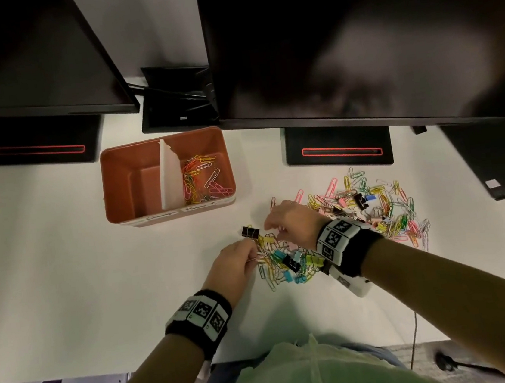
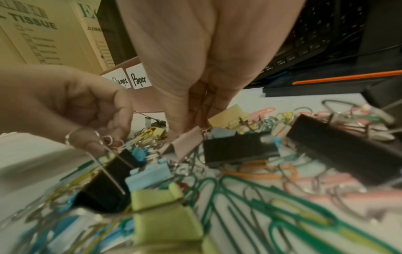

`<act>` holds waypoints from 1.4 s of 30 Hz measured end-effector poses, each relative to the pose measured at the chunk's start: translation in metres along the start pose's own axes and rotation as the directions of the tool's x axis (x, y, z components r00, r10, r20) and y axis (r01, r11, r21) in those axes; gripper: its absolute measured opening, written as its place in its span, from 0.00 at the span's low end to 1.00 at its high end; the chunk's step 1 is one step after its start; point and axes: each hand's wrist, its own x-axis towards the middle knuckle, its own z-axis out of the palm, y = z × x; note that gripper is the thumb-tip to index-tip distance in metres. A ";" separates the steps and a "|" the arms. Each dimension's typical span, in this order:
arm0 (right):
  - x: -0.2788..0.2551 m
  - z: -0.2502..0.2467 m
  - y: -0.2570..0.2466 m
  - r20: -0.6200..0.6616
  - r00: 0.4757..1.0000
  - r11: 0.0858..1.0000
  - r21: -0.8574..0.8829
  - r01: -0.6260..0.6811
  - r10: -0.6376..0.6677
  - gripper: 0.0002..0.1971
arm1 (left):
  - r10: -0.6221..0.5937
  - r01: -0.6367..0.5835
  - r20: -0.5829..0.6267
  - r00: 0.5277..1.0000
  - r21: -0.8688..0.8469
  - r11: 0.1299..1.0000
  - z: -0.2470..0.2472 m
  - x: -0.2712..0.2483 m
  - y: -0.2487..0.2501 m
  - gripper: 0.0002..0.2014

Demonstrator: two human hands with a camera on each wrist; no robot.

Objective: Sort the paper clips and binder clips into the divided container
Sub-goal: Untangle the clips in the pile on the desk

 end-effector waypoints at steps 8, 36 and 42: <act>0.002 0.007 0.003 -0.025 0.999 0.999 -0.033 0.044 -0.044 0.11 | 0.069 -0.069 0.011 0.998 0.054 0.996 0.003 0.006 -0.009 0.06; 0.007 0.008 0.001 -0.021 0.997 0.996 -0.043 -0.076 0.075 0.13 | 0.118 -0.117 -0.016 0.993 0.035 0.992 -0.002 0.005 -0.016 0.06; 0.011 -0.007 -0.006 0.100 0.988 0.992 -0.068 -0.109 0.115 0.12 | 0.104 -0.105 0.023 0.994 0.014 0.994 -0.008 0.004 -0.012 0.06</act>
